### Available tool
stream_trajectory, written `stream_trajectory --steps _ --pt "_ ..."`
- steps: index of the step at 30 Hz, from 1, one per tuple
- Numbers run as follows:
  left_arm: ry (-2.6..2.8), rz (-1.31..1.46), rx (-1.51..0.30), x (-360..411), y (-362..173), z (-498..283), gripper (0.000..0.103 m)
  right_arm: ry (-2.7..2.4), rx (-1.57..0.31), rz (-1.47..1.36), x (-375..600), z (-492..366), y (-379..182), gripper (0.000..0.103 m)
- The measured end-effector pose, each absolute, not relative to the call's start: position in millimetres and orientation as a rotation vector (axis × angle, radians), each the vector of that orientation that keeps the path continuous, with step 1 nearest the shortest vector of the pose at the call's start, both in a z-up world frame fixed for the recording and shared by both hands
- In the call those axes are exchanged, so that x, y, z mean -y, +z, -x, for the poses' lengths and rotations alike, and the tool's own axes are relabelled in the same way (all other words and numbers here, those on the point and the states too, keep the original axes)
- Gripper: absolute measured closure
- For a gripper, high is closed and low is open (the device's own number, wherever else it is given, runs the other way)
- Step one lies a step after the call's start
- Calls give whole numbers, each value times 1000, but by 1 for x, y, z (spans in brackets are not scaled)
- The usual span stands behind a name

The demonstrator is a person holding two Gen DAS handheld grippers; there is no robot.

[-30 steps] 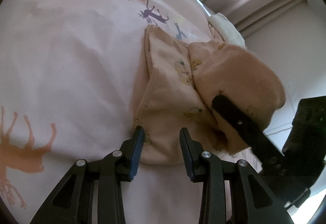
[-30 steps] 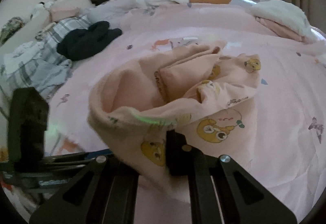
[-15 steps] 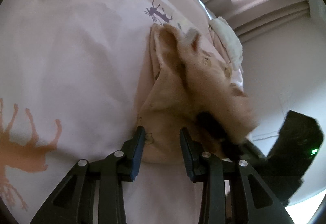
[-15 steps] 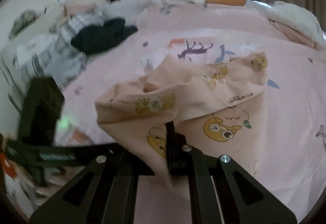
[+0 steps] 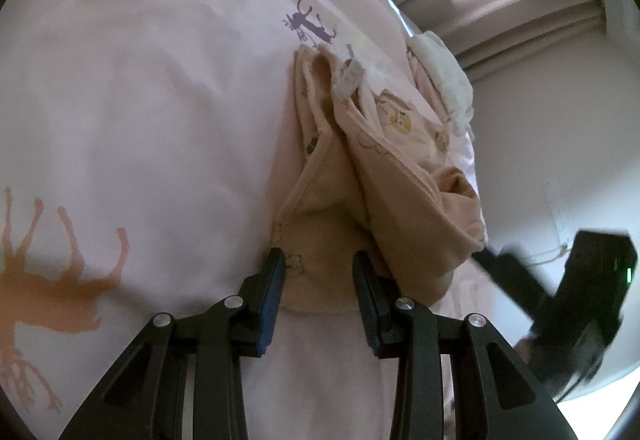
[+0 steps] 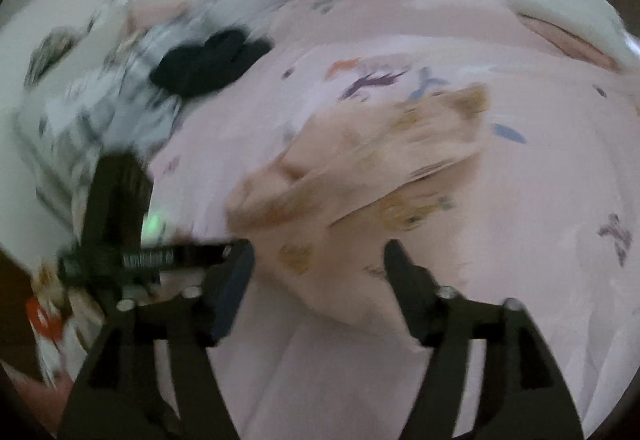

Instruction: Fold small clothes

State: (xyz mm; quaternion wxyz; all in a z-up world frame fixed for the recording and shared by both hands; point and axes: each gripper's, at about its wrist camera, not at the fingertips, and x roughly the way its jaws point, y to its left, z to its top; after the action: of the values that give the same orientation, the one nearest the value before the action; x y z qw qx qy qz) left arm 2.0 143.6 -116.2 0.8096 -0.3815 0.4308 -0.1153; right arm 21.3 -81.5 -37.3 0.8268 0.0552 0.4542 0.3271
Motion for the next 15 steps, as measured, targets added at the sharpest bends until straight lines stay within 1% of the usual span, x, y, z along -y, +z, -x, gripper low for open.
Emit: stream_trajectory --steps 3,6,7,8,9,10,12,13,15 --pt "-240 795 -919 -141 -114 -2 67 660 -1005 -331 102 -54 -42 27" --pt "-239 789 -917 -139 -114 -3 67 563 -1038 -419 106 -92 -60 30" --pt "-239 793 -917 -139 -115 -2 67 543 -1071 -406 102 -103 -68 37" --pt "-239 793 -918 -139 -115 -2 67 499 -1111 -400 99 -111 -78 53" --pt "-238 792 -917 -139 -114 -2 67 440 -1150 -440 98 -117 -88 58" --pt "-237 789 -917 -138 -114 -2 67 442 -1150 -477 98 -118 -92 61" --pt "-232 775 -915 -136 -113 -3 67 482 -1093 -495 97 -114 -90 77" --pt "-229 768 -914 -135 -113 -2 67 475 -1069 -470 95 -111 -88 89" --pt "-221 742 -908 -132 -112 -1 67 482 -1057 -470 93 -108 -87 90"
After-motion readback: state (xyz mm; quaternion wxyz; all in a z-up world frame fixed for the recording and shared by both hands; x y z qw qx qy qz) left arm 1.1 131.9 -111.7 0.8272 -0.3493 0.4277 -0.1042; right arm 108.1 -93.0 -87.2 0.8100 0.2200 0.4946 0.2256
